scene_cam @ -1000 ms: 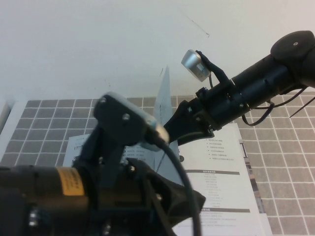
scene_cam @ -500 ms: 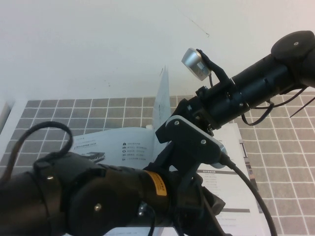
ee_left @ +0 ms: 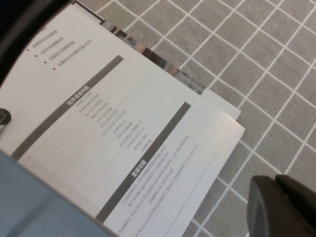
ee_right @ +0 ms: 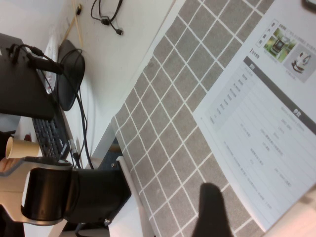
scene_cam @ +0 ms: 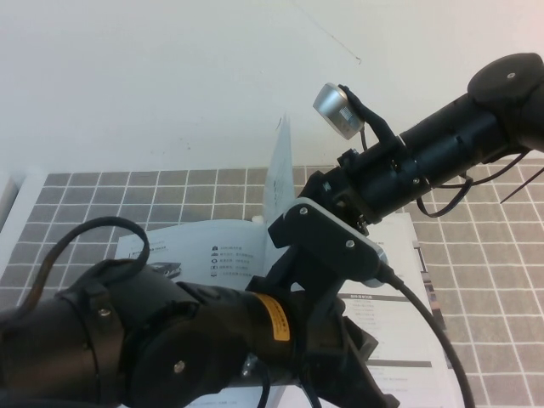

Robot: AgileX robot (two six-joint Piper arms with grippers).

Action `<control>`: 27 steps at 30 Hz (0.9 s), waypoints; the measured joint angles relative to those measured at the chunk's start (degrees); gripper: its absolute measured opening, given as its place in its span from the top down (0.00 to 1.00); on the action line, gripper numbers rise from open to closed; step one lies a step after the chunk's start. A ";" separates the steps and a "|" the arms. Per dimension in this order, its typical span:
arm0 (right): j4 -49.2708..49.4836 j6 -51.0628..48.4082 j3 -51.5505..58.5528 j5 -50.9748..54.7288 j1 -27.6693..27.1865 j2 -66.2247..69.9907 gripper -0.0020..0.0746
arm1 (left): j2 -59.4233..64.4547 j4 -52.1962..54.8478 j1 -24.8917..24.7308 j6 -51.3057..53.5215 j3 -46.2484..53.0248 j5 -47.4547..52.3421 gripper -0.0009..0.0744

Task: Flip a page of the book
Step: Open the closed book

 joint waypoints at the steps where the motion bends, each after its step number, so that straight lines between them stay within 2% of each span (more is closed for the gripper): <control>1: 0.00 0.00 0.00 0.00 0.00 0.00 0.39 | 0.00 1.06 0.00 -1.16 0.00 0.00 0.99; 14: 0.00 0.00 0.00 0.00 0.00 0.00 0.39 | 0.00 20.68 -0.09 -18.87 0.00 5.28 0.99; 21: 0.04 -0.24 -0.09 0.00 0.00 0.00 0.39 | 0.00 22.48 -0.09 -20.02 0.00 5.41 0.99; 27: -4.10 0.55 -5.33 0.22 -0.92 0.00 0.39 | 0.00 23.08 -0.09 -20.07 0.00 5.67 0.99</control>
